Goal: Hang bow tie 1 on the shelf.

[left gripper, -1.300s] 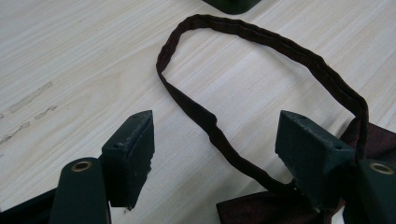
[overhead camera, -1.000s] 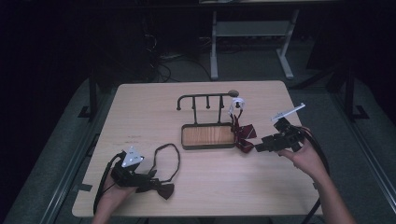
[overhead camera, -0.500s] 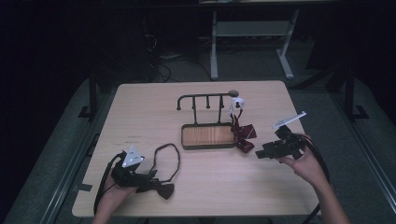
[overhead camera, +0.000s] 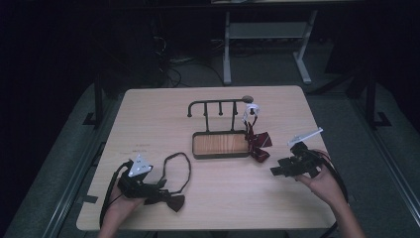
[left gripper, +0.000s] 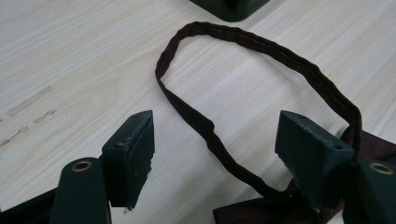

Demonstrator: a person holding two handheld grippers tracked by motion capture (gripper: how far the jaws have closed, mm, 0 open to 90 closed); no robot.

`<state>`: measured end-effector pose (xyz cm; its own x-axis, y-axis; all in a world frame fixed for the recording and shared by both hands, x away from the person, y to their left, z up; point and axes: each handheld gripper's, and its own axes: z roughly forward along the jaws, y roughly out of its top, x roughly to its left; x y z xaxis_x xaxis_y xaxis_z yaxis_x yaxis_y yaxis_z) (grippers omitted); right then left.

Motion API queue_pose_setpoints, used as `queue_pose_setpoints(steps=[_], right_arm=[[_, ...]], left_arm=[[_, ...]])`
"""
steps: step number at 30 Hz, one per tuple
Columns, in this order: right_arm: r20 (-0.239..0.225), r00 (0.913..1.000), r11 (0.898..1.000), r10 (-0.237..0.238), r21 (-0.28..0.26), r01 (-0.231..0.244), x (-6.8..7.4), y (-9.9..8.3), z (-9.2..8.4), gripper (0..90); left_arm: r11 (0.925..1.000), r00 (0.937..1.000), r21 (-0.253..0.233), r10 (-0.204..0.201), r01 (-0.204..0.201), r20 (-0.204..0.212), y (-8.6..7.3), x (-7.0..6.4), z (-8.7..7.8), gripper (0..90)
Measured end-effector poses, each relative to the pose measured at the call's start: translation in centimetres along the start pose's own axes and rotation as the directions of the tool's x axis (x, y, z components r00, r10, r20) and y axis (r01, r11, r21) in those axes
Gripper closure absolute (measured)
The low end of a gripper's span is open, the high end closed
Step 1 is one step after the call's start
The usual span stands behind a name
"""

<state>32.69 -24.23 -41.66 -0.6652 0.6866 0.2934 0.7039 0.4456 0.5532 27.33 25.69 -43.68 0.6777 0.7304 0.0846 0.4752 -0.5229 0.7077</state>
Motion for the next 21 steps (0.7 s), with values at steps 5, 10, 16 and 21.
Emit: queue_pose_setpoints(steps=[5, 10, 16, 21], right_arm=[[0.005, 1.0, 1.0, -0.003, 0.002, 0.003, 0.3, -0.6, 0.4, 42.9], [0.011, 0.9998, 1.0, -0.015, -0.012, 0.015, 0.8, -1.1, 0.8, 42.7], [0.025, 0.9996, 1.0, -0.015, -0.021, 0.016, 1.3, -1.7, 1.4, 41.7], [0.043, 0.9989, 0.999, -0.015, -0.038, 0.017, 1.4, -1.9, 1.5, 41.7]], left_arm=[[0.9996, 0.9997, -0.012, -0.024, 0.024, 0.011, 0.3, 0.3, 0.1, 30.6], [0.9994, 0.9992, -0.005, -0.035, 0.035, 0.018, 1.1, 1.0, 0.4, 34.1], [0.9992, 0.9993, 0.031, -0.027, 0.027, 0.024, 2.3, 1.6, 1.3, 40.2], [0.9973, 0.9993, 0.071, -0.017, 0.015, 0.033, 3.8, 2.2, 2.2, 46.3]])
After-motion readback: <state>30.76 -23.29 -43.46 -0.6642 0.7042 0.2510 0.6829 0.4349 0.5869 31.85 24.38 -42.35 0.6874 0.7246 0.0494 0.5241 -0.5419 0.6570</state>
